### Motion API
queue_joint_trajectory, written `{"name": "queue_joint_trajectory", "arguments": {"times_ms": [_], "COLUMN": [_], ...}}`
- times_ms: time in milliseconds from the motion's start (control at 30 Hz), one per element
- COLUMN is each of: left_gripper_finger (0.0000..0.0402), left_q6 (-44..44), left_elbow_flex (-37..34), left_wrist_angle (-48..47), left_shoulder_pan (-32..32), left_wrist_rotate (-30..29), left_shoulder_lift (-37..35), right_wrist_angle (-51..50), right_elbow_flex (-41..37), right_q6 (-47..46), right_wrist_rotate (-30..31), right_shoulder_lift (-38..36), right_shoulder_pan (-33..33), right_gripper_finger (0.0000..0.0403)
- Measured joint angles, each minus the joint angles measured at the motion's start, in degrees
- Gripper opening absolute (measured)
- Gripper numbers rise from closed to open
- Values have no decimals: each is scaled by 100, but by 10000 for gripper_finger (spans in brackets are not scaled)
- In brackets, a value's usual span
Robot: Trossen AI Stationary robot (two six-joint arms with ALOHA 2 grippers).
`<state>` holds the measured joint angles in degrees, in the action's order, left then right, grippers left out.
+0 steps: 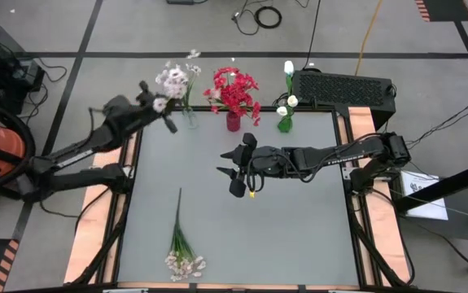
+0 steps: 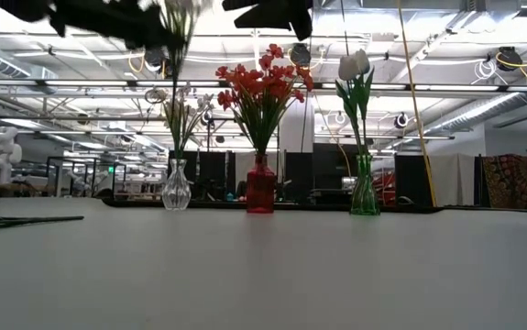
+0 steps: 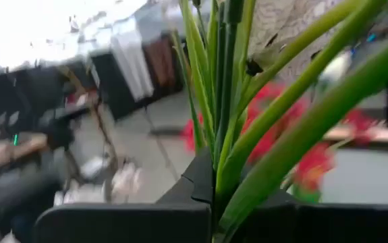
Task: Sort flowers into vase by color
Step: Put the top white flowers into the transparent vase
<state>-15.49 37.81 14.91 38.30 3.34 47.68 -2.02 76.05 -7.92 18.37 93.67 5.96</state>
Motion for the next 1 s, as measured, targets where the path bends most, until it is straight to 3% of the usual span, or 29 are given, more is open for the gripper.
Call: {"name": "queue_joint_trajectory", "arguments": {"times_ms": [233, 833, 1000], "left_gripper_finger": [13, 17, 17], "left_q6": [154, -5, 267], "left_elbow_flex": [99, 106, 108], "left_wrist_angle": [466, 893, 943], "left_shoulder_pan": [741, 1091, 1081], "left_wrist_rotate": [1073, 1155, 1494], "left_shoulder_lift": [1092, 1762, 1677], "right_wrist_angle": [-119, -297, -296], "right_elbow_flex": [-2, -4, -4], "right_q6": [0, -46, -46], "right_wrist_rotate": [-2, -26, -25], "right_shoulder_lift": [0, 0, 0], "right_shoulder_pan": [-85, -105, -105], "right_gripper_finger": [185, 185, 185]}}
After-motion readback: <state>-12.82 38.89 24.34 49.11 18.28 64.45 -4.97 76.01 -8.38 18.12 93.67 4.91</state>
